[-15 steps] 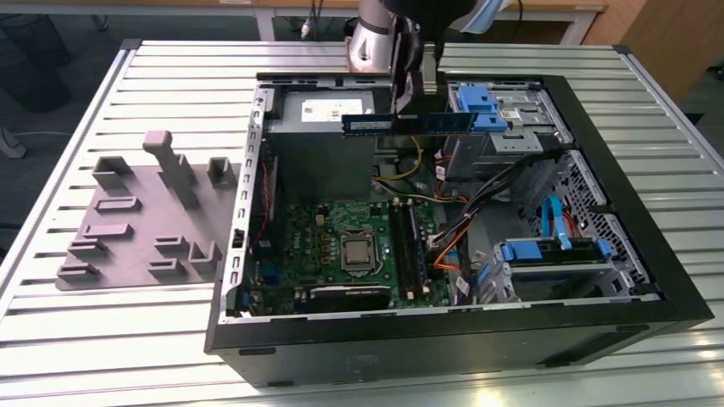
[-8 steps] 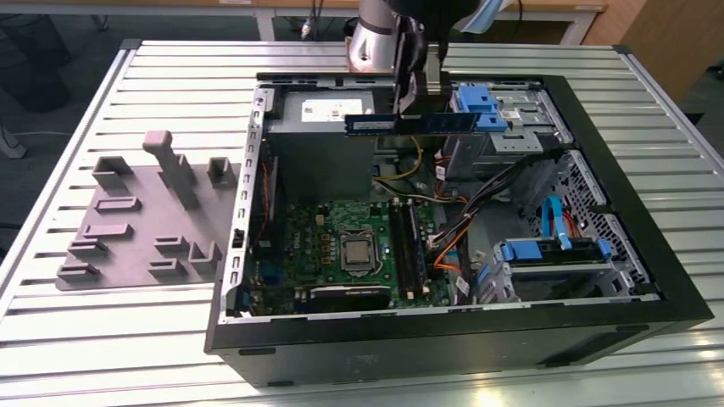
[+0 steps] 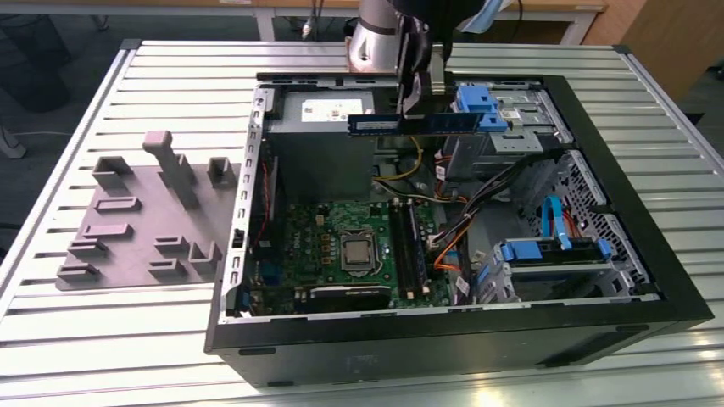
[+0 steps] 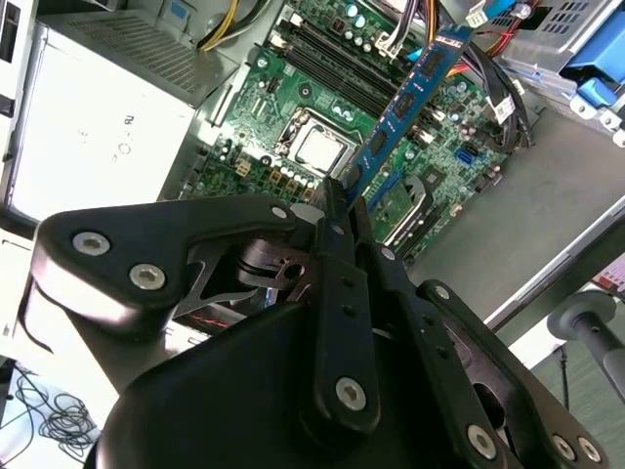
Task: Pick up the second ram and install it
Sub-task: 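Insert the second ram into the second slot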
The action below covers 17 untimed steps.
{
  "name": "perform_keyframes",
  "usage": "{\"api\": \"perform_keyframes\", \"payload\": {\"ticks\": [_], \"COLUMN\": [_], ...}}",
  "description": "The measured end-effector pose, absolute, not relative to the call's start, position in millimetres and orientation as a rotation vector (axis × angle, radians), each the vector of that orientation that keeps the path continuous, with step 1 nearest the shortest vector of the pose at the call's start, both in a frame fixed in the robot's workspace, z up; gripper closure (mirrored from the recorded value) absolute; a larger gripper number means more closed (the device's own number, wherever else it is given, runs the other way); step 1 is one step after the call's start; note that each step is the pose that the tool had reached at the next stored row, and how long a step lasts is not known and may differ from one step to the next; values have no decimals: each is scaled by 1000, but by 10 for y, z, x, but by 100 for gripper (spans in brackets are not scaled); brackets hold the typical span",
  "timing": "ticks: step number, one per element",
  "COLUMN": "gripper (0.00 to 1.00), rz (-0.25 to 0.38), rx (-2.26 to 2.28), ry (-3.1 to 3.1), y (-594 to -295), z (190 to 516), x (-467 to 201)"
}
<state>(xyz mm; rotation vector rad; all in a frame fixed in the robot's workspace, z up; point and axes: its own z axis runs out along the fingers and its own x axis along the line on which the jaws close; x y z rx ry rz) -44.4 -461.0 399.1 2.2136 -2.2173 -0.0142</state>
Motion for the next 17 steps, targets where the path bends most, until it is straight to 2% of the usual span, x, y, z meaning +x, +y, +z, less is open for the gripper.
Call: {"api": "perform_keyframes", "payload": {"ticks": [17], "gripper": [86], "rz": [-14], "rx": [2214], "ry": [-2217], "y": [-4610], "z": [3991], "x": [-378]}}
